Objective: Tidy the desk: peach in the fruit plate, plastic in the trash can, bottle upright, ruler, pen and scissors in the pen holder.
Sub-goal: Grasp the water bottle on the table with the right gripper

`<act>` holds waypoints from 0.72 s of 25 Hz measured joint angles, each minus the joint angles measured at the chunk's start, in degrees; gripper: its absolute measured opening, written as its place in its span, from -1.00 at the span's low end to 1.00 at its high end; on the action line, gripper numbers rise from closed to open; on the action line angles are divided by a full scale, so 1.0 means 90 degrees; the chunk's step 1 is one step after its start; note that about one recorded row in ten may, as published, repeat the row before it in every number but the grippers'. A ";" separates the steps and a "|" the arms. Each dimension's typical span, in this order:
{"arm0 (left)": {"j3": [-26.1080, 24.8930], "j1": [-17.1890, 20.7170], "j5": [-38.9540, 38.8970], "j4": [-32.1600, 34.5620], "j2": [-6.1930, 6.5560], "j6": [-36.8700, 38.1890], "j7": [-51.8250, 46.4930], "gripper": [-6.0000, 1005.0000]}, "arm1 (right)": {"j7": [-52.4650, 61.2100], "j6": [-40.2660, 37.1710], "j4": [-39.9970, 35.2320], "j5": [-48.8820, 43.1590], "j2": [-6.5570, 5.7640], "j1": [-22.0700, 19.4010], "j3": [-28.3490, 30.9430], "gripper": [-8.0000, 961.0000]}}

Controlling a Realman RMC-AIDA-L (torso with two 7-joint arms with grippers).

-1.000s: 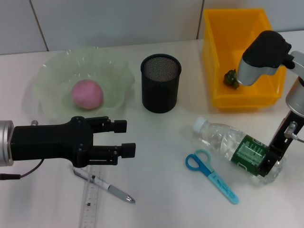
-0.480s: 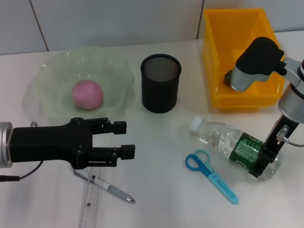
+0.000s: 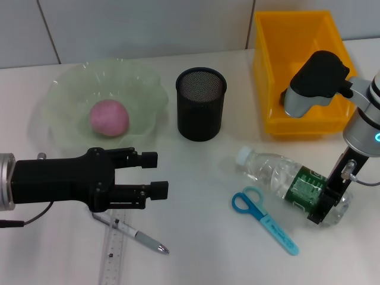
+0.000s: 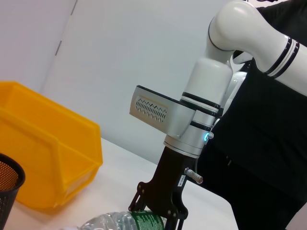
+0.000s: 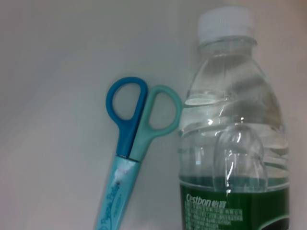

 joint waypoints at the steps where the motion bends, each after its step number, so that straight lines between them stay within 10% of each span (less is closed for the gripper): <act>1: -0.0002 0.0000 0.0000 0.0000 0.0000 0.0000 0.0000 0.57 | 0.0000 0.0000 0.0000 0.0000 0.0000 -0.0001 0.0000 0.59; 18: -0.0003 0.0000 -0.0058 0.0000 0.0009 0.0006 -0.0001 0.57 | 0.0010 -0.0003 0.0014 -0.0001 -0.0001 -0.0006 0.0000 0.59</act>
